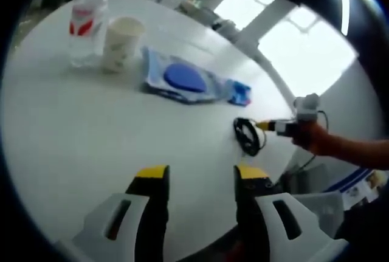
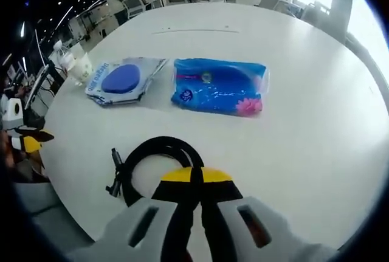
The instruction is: Arrange the tabletop items into an orderly group along one side of the table until the central work area is clear of visible clutter.
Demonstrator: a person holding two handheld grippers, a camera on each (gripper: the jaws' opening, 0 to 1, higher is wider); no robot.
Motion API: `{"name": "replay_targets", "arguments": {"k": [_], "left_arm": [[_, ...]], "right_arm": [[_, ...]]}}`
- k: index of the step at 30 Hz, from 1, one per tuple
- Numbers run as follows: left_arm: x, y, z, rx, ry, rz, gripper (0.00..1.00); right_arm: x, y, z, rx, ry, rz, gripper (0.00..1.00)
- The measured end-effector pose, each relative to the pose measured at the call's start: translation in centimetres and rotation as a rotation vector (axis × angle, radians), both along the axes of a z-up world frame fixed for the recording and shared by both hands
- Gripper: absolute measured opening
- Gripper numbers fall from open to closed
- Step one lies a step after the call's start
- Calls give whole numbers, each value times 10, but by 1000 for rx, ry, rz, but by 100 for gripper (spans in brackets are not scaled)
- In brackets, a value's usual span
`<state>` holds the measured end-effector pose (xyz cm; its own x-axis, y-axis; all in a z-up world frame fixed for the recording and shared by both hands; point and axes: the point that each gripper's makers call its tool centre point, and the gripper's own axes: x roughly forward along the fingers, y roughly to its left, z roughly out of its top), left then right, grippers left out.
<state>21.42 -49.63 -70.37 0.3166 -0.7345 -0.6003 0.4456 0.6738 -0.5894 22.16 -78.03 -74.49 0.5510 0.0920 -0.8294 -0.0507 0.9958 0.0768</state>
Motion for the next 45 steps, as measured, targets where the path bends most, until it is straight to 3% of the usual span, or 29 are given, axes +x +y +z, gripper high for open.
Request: {"name": "replay_targets", "arguments": {"k": [27, 34, 45], "left_arm": [[3, -1, -6, 7, 13, -5, 40], [3, -1, -7, 7, 14, -6, 40], [5, 0, -8, 4, 15, -1, 40]], "right_arm": [[38, 12, 2, 12, -20, 7, 2], [39, 18, 3, 13, -19, 8, 2], [55, 4, -12, 4, 2, 12, 2]]}}
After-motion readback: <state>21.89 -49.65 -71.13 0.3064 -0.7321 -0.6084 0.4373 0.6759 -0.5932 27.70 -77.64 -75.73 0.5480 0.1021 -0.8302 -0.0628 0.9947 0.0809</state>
